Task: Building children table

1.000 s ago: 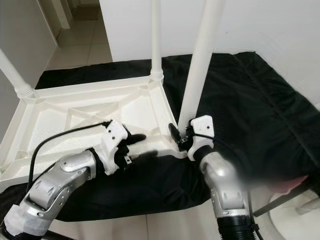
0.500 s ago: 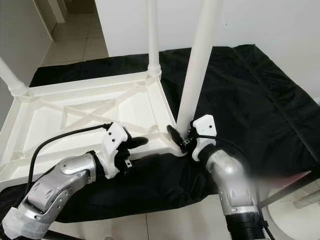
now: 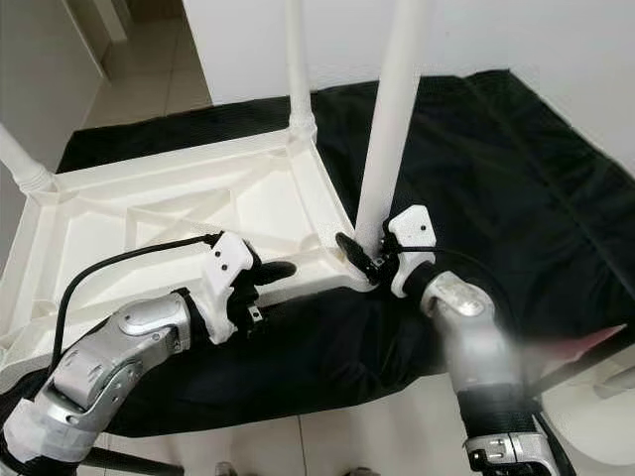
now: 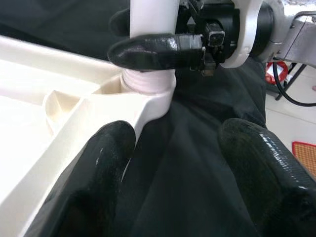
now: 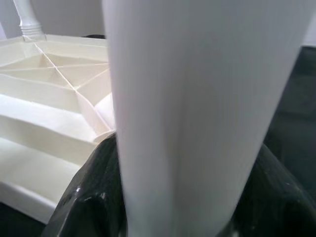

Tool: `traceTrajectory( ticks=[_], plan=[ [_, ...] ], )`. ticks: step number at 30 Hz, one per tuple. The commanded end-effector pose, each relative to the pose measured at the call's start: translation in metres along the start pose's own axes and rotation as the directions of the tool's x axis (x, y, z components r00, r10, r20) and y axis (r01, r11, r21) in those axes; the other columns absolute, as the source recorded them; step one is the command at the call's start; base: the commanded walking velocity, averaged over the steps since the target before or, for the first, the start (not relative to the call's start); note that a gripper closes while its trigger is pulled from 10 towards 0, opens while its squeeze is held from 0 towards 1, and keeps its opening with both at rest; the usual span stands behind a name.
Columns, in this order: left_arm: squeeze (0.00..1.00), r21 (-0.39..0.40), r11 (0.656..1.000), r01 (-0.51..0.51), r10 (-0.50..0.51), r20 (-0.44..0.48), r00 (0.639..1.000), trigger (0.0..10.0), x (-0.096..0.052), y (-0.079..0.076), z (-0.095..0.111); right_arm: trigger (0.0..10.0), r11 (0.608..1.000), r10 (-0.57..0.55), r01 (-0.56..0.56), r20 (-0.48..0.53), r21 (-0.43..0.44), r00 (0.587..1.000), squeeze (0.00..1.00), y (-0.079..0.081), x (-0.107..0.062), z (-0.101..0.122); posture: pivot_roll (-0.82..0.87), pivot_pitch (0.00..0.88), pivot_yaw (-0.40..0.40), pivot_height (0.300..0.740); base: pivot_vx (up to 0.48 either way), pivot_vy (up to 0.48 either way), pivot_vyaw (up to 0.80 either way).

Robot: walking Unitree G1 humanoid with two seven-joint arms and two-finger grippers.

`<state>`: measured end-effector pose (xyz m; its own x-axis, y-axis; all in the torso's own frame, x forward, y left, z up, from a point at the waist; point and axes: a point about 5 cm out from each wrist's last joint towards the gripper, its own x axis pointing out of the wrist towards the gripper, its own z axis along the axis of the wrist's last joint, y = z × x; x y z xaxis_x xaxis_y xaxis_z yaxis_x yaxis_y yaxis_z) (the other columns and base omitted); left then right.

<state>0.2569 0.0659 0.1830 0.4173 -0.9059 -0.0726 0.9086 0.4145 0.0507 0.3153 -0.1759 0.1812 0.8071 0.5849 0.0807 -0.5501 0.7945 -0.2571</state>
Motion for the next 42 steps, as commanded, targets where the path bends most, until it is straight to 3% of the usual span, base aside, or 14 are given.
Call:
traceTrajectory(
  ticks=[1,15,28,33,35,36,37,42],
  plan=[
    [0.00,0.003,0.989,0.151,-0.151,-0.012,0.988,10.0,-0.004,-0.007,0.001,10.0,1.000,-0.017,0.018,-0.044,0.012,0.999,0.00,-0.004,-0.004,-0.010,-0.14,0.183,0.124,0.740,0.000,0.000,0.00],
    [0.00,0.014,0.989,0.146,-0.146,-0.010,0.989,10.0,-0.001,0.000,0.004,10.0,1.000,-0.011,0.011,-0.028,0.000,1.000,0.00,-0.011,0.000,-0.010,-0.14,0.139,0.117,0.740,0.000,0.000,0.00],
    [0.00,0.008,0.987,0.159,-0.159,-0.029,0.987,10.0,0.001,-0.006,-0.003,10.0,0.994,0.102,-0.102,-0.014,0.031,0.995,0.00,0.005,0.008,-0.015,-0.10,0.103,0.100,0.740,0.000,0.000,0.00],
    [0.00,0.007,0.988,0.154,-0.154,-0.021,0.988,10.0,0.001,-0.007,-0.001,10.0,0.993,0.118,-0.117,-0.011,0.021,0.993,0.00,0.004,0.009,-0.014,-0.10,0.101,0.096,0.740,0.000,0.000,0.00],
    [0.00,0.008,0.988,0.153,-0.153,-0.020,0.988,10.0,0.001,-0.006,-0.001,7.3,0.993,0.118,-0.118,-0.010,0.009,0.993,0.00,0.001,0.011,-0.013,-0.10,0.095,0.093,0.740,0.000,0.000,0.00],
    [0.00,0.008,0.988,0.153,-0.153,-0.020,0.988,10.0,0.001,-0.006,-0.001,7.3,0.993,0.118,-0.118,-0.010,0.009,0.993,0.00,0.001,0.011,-0.013,-0.10,0.095,0.093,0.740,0.000,0.000,0.00],
    [0.00,0.010,0.988,0.153,-0.153,-0.019,0.988,10.0,0.002,-0.007,-0.001,0.0,0.993,0.120,-0.121,-0.006,-0.004,0.993,0.00,-0.001,0.010,-0.011,-0.10,0.090,0.095,0.740,0.000,0.000,0.00],
    [0.00,0.014,0.987,0.157,-0.157,-0.019,0.987,10.0,0.003,-0.006,0.000,0.0,0.993,0.115,-0.115,0.004,-0.004,0.993,0.00,-0.004,0.011,-0.009,-0.10,0.083,0.098,0.740,0.000,0.000,0.00]
  ],
)
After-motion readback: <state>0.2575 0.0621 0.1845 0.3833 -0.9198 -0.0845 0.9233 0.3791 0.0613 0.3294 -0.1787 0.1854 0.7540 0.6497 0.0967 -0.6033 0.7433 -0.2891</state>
